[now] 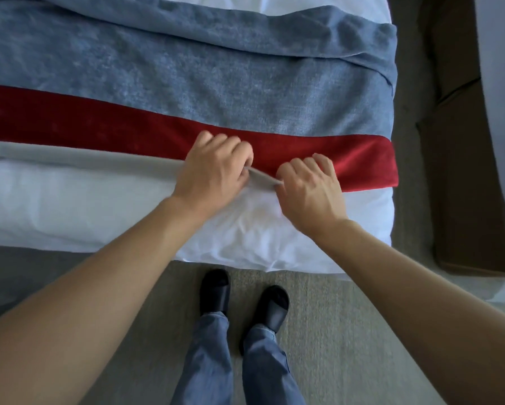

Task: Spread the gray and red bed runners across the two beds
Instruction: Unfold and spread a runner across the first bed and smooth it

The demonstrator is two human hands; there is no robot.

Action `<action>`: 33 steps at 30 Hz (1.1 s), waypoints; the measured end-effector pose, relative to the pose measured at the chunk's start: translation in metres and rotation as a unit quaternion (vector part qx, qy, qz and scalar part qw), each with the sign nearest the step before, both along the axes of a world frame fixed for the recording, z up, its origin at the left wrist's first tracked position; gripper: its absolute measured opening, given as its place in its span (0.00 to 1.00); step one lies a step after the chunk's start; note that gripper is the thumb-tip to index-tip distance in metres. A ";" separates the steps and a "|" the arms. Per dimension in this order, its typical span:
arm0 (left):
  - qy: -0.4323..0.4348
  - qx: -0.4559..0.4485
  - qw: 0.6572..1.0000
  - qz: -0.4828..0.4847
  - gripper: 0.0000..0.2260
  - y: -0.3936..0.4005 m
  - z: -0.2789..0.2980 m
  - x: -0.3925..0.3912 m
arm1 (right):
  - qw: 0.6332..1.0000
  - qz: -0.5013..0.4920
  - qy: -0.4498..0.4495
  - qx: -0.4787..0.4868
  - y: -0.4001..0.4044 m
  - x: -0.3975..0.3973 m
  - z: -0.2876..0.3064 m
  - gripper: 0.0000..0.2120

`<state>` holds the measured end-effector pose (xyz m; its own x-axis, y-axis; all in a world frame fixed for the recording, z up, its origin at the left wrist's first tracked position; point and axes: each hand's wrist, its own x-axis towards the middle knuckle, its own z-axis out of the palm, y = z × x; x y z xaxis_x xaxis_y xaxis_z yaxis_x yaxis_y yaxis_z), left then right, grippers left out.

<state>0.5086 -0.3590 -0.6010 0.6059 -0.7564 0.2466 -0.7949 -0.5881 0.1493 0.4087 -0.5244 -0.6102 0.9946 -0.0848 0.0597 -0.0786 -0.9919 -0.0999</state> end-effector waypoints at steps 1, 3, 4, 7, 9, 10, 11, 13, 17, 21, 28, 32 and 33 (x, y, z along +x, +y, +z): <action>-0.015 -0.015 1.000 0.004 0.03 -0.006 0.005 0.010 | 1.000 -0.015 -0.020 -0.001 -0.003 0.008 0.003 0.04; -0.039 -0.037 0.998 0.012 0.03 -0.012 0.011 0.024 | 0.998 -0.037 -0.058 -0.004 -0.010 0.021 0.010 0.02; -0.046 -0.045 0.998 0.012 0.03 -0.012 0.012 0.025 | 0.997 -0.039 -0.067 -0.007 -0.012 0.025 0.012 0.02; -0.045 -0.045 0.998 -0.009 0.05 0.002 0.002 0.000 | 0.998 -0.005 -0.055 -0.014 -0.010 0.016 0.011 0.03; -0.017 -0.007 1.000 -0.023 0.04 0.020 -0.011 -0.022 | 0.999 0.019 -0.032 -0.021 -0.004 0.000 0.005 0.06; -0.002 0.013 1.000 -0.021 0.04 0.029 -0.017 -0.027 | 0.999 0.026 -0.022 -0.024 -0.001 -0.006 0.003 0.07; 0.008 0.024 1.000 -0.011 0.04 0.037 -0.021 -0.029 | 0.999 0.027 -0.015 -0.025 0.001 -0.010 0.001 0.08; 0.011 0.031 0.999 0.010 0.05 0.042 -0.023 -0.024 | 1.000 0.017 -0.009 -0.016 0.005 -0.009 0.000 0.06; 0.016 0.022 1.000 0.002 0.04 0.034 -0.022 -0.022 | 0.999 0.045 -0.021 0.012 0.021 0.000 -0.002 0.02; 0.022 0.020 1.000 -0.002 0.07 0.039 -0.024 -0.038 | 0.997 0.059 -0.044 -0.001 0.032 -0.004 -0.006 0.07; 0.046 0.047 0.998 0.007 0.03 0.056 -0.021 -0.020 | 0.997 0.054 -0.046 -0.016 0.049 0.002 -0.004 0.09; 0.050 0.042 0.998 0.012 0.06 0.059 -0.026 -0.047 | 0.999 0.022 -0.038 -0.008 0.055 -0.010 -0.015 0.10; 0.050 0.048 0.998 -0.001 0.06 0.062 -0.026 -0.048 | 0.999 0.010 -0.037 -0.002 0.058 -0.012 -0.016 0.09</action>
<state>0.4606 -0.2969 -0.6275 0.6224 -0.7747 0.1114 -0.7800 -0.6021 0.1707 0.3969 -0.4667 -0.6266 0.9889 -0.0655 0.1335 -0.0522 -0.9936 -0.1005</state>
